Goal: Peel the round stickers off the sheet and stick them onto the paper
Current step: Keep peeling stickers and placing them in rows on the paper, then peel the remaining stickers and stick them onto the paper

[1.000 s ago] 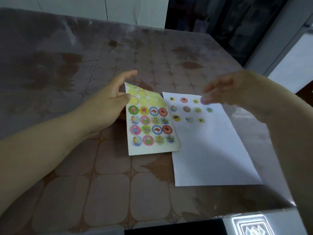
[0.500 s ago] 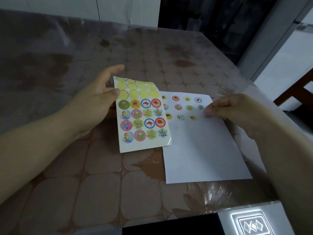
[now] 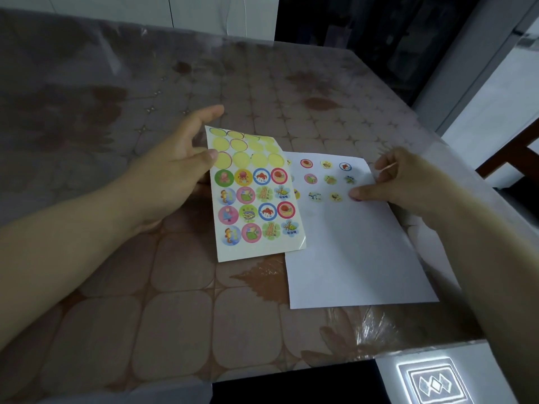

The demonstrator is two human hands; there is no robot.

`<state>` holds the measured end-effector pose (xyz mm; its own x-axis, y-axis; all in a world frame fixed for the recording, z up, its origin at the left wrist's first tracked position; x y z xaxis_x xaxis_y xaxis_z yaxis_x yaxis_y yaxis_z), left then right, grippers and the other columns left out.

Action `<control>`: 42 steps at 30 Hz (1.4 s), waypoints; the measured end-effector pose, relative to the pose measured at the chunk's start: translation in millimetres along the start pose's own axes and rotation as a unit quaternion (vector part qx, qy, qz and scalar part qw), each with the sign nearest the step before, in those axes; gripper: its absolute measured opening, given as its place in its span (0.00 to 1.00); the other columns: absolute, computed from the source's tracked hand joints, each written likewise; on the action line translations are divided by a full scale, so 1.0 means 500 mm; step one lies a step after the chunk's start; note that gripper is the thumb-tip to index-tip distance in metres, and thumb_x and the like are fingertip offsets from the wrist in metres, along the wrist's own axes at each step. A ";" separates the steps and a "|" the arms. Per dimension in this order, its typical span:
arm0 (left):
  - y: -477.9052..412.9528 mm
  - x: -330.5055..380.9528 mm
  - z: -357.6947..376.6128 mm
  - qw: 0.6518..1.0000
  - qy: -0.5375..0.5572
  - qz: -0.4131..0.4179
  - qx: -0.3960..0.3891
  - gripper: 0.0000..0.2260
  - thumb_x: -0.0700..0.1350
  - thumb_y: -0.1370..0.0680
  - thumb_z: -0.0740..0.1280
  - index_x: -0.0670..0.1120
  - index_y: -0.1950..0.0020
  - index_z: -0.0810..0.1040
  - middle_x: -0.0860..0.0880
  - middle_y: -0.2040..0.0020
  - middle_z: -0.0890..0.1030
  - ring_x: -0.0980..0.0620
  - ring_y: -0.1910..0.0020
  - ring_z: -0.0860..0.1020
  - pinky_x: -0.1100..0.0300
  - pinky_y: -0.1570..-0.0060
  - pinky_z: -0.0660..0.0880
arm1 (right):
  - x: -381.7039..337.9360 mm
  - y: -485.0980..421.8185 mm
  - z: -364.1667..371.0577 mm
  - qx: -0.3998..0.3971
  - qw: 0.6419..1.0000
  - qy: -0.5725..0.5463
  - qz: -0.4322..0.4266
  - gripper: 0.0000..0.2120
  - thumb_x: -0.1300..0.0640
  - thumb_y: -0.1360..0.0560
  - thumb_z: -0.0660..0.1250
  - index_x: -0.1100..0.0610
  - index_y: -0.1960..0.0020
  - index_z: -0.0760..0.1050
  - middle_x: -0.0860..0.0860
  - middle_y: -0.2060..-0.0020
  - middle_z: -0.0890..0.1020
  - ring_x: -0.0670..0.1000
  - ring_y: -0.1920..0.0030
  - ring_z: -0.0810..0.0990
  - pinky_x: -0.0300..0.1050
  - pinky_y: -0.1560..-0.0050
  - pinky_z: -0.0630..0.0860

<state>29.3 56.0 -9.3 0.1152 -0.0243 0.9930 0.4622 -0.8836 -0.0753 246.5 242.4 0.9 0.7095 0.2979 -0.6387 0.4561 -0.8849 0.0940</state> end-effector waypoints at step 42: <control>0.018 0.029 0.009 0.997 -0.026 0.048 -0.050 0.26 0.33 0.20 0.57 0.60 0.31 0.62 0.53 0.57 0.85 0.56 0.51 0.82 0.60 0.42 0.74 | -0.213 0.097 0.168 0.158 0.885 -0.060 -0.433 0.06 0.51 0.32 0.71 0.47 0.56 0.83 0.38 0.60 0.75 0.46 0.55 0.70 0.48 0.51 0.65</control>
<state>39.0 49.8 4.1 0.2013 -0.0894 0.9754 0.3574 -0.9205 -0.1581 147.9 137.8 9.0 0.0956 0.8902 -0.4454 0.6145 -0.4048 -0.6772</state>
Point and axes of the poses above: each hand's wrist, its own y-axis away from the middle knuckle, its own z-axis out of the palm, x = y × z, the point moved 4 cm from there along -y, towards the middle knuckle
